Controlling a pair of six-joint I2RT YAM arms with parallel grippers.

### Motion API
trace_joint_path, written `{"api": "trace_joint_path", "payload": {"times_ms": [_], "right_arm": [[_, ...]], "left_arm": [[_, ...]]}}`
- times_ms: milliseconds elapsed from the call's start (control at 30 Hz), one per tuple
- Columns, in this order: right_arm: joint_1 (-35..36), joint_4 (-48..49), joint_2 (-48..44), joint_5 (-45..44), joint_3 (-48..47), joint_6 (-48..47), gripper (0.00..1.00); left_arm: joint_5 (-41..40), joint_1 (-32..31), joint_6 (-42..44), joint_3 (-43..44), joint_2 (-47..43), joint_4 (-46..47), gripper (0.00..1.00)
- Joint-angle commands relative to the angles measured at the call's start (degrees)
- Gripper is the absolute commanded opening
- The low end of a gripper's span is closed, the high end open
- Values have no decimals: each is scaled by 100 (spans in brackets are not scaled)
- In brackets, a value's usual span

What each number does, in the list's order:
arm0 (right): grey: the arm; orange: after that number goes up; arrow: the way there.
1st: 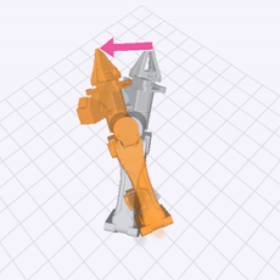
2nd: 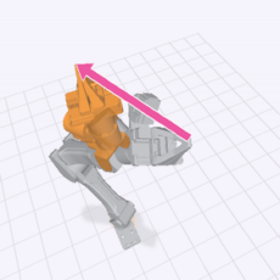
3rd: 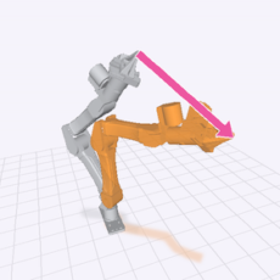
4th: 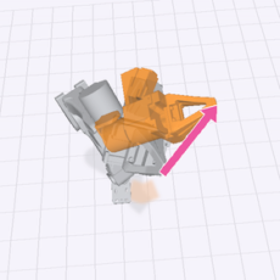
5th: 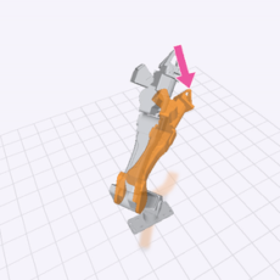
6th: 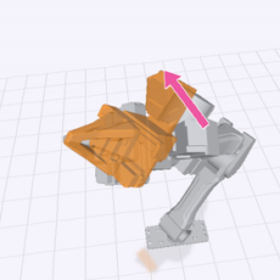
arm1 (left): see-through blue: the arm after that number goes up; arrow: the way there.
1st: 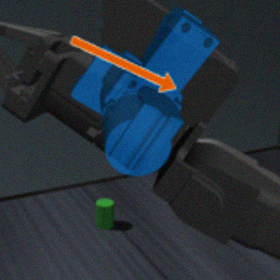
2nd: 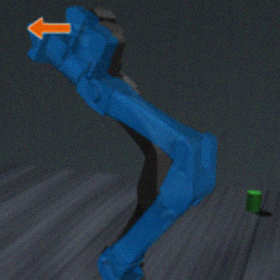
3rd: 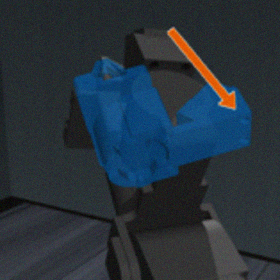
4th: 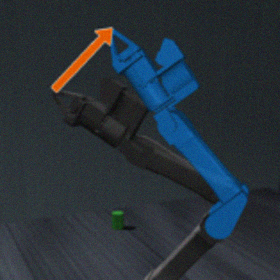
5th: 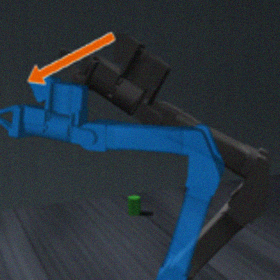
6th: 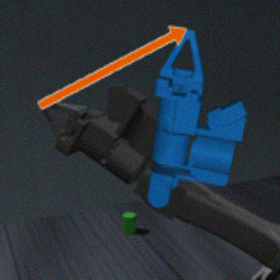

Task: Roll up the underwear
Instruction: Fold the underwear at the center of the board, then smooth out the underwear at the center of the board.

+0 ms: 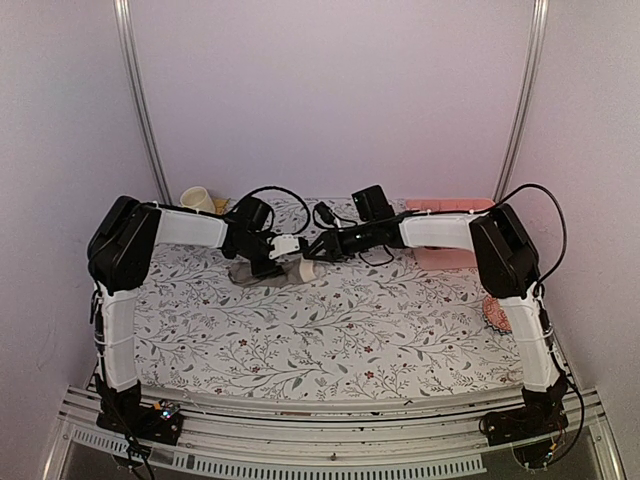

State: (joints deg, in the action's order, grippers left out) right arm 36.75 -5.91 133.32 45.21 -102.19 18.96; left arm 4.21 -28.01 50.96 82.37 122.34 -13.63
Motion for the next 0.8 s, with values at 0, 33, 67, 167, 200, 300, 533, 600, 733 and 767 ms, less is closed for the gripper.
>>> {"api": "trace_joint_path", "payload": {"times_ms": [0,33,67,167,200,300,533,600,733,767], "right_arm": [[9,203,499,260,-318,267,34],[8,236,548,302,-352,308,32],[14,269,606,357,-376,336,30],[9,405,711,527,-414,450,23],[10,447,728,523,-423,478,22],[10,581,807,508,-488,548,21],[-25,595,1199,344,-901,850,21],[-64,574,1368,305,-1013,998,20],[-132,399,1625,180,-1146,1139,20],[-141,314,1687,137,-1206,1143,20]], "left_arm": [[238,66,-51,77,83,-219,63],[252,67,-55,80,87,-227,63],[263,75,-59,86,94,-242,63],[317,100,-77,108,118,-267,63],[330,102,-77,120,126,-287,63],[378,112,-70,147,144,-338,63],[389,120,-60,165,158,-373,63],[403,121,-51,166,158,-382,63],[455,118,-51,174,163,-429,63],[450,120,-59,170,165,-430,63]]}}
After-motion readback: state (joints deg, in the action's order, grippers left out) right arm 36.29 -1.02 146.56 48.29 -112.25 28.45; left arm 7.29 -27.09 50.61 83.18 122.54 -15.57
